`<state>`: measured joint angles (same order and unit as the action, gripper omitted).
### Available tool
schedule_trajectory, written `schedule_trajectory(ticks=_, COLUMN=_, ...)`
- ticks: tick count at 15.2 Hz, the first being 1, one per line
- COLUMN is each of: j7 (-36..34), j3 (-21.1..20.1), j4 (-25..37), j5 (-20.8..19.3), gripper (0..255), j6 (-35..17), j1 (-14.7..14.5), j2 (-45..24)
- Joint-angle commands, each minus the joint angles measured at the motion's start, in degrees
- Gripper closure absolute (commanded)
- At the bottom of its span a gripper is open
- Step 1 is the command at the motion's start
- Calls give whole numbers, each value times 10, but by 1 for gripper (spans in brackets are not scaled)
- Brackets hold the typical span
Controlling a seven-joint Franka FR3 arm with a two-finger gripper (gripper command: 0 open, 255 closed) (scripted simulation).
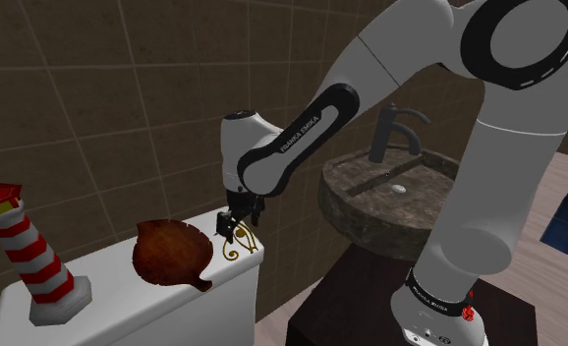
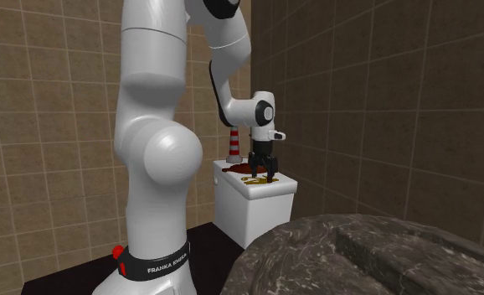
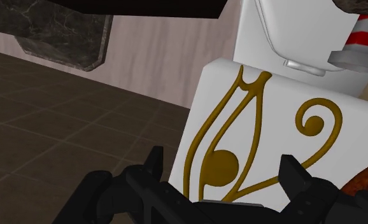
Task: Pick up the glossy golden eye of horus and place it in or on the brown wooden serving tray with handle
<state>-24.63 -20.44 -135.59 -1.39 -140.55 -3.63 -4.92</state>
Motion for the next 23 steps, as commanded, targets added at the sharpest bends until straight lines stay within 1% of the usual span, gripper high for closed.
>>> schedule_trajectory(ticks=1, j7=-2, j3=0, j4=-2, j5=-3, gripper=0, j6=-6, j1=0, j2=-5)
schedule_trajectory(ticks=8, j7=-2, j3=0, j4=-1, j5=-3, gripper=0, j6=-6, j1=0, j2=-5)
schedule_trajectory(ticks=9, j7=-2, j3=0, j4=-1, j5=-3, gripper=255, j6=-6, j1=0, j2=-5)
schedule_trajectory(ticks=18, j7=-2, j3=0, j4=-2, j5=-3, gripper=255, j6=-6, j1=0, j2=-5)
schedule_trajectory(ticks=23, j7=10, j3=-2, j4=8, j5=14, gripper=255, j6=32, j1=1, j2=26)
